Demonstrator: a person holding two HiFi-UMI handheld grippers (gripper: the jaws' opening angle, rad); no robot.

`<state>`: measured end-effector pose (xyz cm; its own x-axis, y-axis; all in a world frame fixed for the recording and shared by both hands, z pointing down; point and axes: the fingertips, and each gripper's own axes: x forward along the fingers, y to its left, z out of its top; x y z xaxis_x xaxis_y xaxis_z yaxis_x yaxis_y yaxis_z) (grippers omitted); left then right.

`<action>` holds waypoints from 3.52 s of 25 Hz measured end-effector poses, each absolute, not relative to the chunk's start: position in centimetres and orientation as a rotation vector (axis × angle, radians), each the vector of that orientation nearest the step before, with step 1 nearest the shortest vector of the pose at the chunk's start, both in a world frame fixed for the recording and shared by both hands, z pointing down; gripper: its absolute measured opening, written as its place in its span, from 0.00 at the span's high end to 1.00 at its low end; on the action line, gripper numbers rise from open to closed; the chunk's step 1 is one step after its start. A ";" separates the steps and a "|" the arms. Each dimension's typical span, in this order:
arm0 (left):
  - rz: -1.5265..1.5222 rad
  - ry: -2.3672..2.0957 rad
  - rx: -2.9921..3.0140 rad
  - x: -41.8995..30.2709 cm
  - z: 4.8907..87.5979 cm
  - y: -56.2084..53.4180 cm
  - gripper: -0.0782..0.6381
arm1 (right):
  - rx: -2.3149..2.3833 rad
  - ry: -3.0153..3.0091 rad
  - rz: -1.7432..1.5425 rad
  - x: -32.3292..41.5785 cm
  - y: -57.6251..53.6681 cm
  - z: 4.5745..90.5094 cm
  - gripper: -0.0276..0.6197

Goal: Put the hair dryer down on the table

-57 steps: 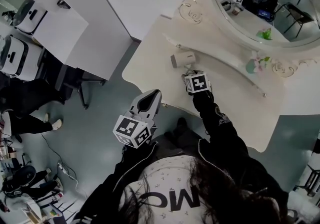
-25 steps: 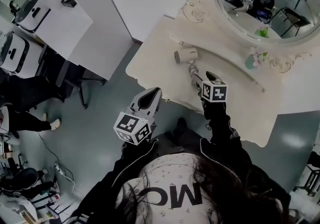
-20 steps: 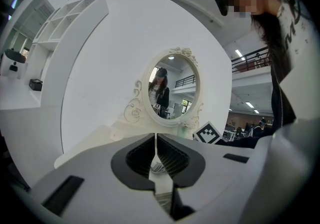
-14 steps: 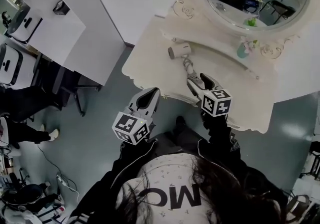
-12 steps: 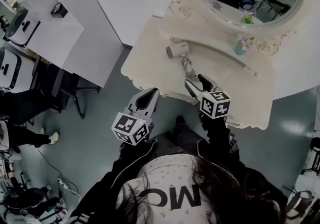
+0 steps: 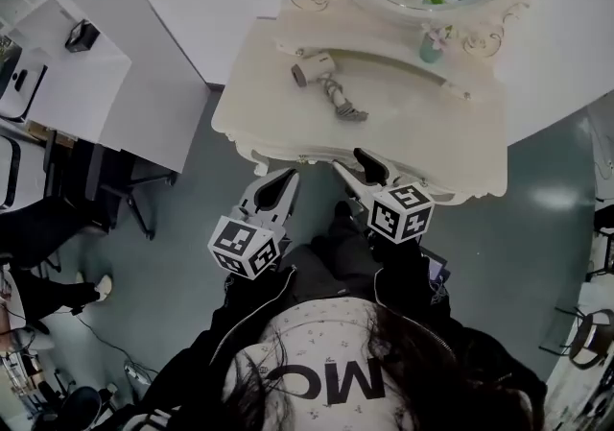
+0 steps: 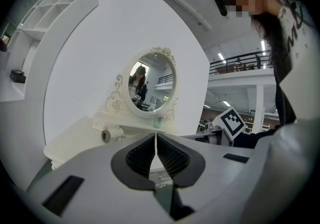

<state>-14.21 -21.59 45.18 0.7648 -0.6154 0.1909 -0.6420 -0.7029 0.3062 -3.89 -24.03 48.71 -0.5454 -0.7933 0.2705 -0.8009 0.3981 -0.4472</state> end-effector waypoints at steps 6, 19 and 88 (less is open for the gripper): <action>0.097 -0.859 2.615 -12.1 45.8 -19.6 0.90 | 1.565 -2.571 0.836 -2.7 -20.3 48.5 0.78; 0.069 -0.798 2.647 -7.9 44.9 -16.4 0.90 | 1.545 -2.573 0.814 -0.2 -16.7 47.6 0.94; 0.102 -1.034 2.703 -1.2 42.2 8.1 0.90 | 1.153 -2.771 0.680 2.4 7.0 45.7 0.94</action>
<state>-1.19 8.12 42.15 0.7463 -0.6481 0.1517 -0.6652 -0.7188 0.2021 2.45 6.96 45.67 -0.7176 -0.6598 0.2231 -0.6881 0.6221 -0.3736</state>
